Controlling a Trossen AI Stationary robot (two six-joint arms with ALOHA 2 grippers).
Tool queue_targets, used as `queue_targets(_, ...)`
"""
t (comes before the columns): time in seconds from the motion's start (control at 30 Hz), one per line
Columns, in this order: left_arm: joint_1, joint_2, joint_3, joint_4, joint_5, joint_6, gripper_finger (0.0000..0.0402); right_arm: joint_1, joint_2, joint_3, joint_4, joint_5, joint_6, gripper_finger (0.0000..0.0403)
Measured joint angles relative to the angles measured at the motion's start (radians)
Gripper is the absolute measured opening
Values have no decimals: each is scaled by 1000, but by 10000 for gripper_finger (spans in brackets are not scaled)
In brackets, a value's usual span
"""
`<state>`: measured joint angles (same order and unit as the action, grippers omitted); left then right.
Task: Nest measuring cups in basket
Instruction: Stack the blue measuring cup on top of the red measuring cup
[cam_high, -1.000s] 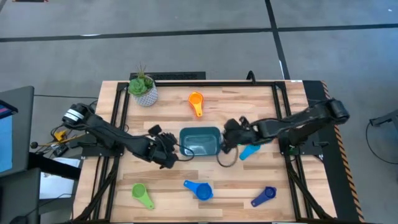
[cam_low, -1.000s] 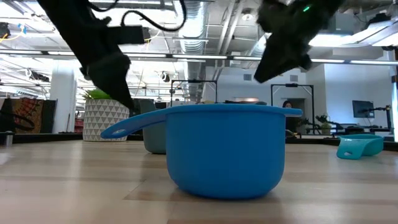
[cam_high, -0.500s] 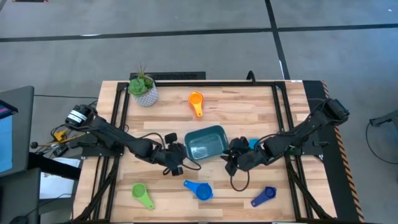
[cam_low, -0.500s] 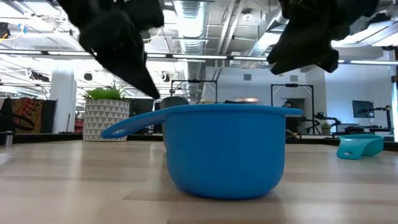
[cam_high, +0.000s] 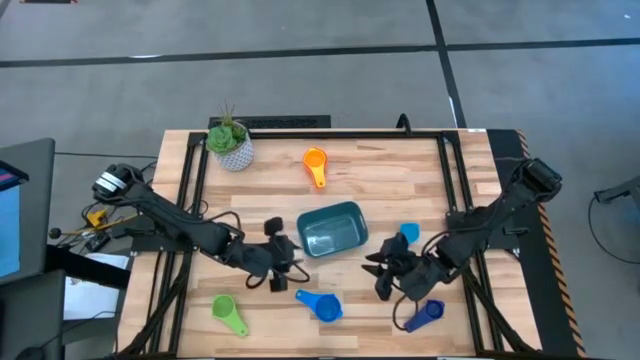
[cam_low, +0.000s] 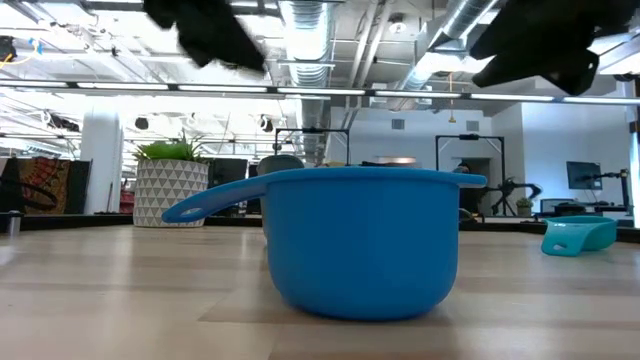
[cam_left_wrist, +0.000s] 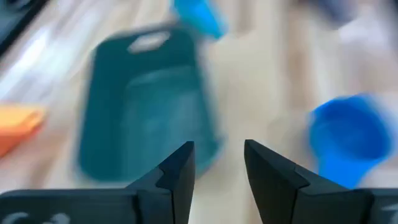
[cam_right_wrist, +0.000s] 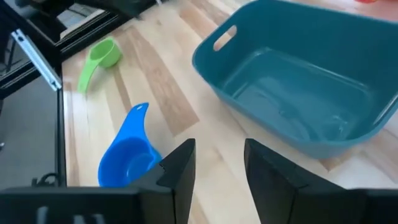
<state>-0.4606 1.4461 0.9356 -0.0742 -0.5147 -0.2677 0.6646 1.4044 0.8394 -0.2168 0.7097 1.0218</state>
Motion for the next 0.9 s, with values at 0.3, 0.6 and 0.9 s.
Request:
queue_targets(0.3, 10, 146, 1, 317, 253, 92, 128, 35, 0, 0, -10, -11, -5, 152)
queue_targets(0.6, 47, 291, 93, 333, 402, 66, 128, 42, 1, 0, -57, -14, -10, 149)
queue_targets(0.9, 58, 445, 348, -28, 458, 138, 128, 36, 1, 0, -93, -24, -9, 145)
